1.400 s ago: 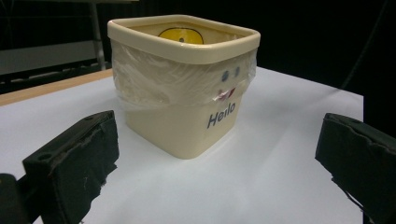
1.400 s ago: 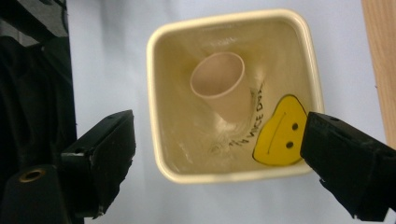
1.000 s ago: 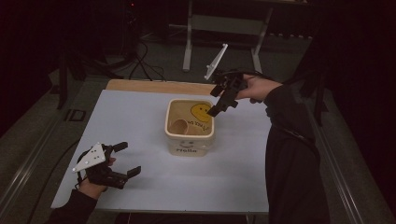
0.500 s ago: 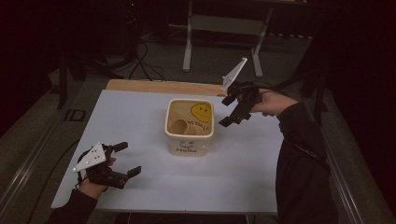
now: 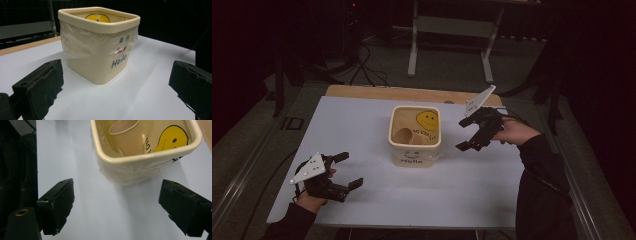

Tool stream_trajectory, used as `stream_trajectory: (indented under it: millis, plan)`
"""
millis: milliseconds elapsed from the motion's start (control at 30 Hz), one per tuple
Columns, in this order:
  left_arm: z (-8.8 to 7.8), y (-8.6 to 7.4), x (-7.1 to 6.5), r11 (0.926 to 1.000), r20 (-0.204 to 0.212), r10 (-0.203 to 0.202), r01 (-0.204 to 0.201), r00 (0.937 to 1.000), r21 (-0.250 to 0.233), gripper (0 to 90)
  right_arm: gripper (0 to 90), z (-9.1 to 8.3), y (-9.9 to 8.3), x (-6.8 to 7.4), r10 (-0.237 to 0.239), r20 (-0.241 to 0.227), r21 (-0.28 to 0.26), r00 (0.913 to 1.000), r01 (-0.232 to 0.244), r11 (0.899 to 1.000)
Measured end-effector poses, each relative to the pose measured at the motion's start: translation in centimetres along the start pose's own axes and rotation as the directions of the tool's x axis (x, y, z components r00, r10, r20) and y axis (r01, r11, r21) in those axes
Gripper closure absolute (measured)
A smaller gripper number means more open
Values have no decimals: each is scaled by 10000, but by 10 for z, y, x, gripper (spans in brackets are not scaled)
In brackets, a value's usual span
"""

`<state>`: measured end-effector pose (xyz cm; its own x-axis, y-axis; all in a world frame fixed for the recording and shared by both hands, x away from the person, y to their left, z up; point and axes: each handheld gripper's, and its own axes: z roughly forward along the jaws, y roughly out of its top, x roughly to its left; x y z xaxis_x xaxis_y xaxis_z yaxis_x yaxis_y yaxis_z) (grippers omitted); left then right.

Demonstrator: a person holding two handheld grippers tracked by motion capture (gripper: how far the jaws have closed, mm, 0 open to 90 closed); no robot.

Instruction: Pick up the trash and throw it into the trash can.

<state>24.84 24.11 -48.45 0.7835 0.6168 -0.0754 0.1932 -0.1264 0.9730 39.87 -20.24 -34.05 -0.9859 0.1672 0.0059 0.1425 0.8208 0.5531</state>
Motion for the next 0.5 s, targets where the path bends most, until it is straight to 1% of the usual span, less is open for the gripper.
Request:
stream_trajectory:
  millis: [67,167,200,333,400,433,500]
  plan:
    - [0,0,0,10000,7,4,-4,10000,0,6,125,1,-5,1,182,-11,-120,9998,-182,9998]
    - [0,0,0,10000,9,3,-3,10000,1,6,124,3,-10,3,137,66,-221,9999,-135,9997]
    - [0,0,0,10000,3,3,-3,10000,2,6,120,5,-15,4,206,62,-346,9998,-204,9992]
    - [0,0,0,10000,10,-8,8,10000,-4,6,119,8,-23,6,405,84,-779,9991,-397,9962]
    - [0,0,0,10000,11,5,-5,10000,-1,6,118,13,-27,8,438,230,-813,9988,-418,9958]
    - [0,0,0,10000,11,5,-5,10000,-1,6,118,13,-27,8,438,230,-813,9988,-418,9958]
    - [0,0,0,10000,6,9,-9,10000,-12,6,118,18,-31,10,533,350,-964,9980,-497,9941]
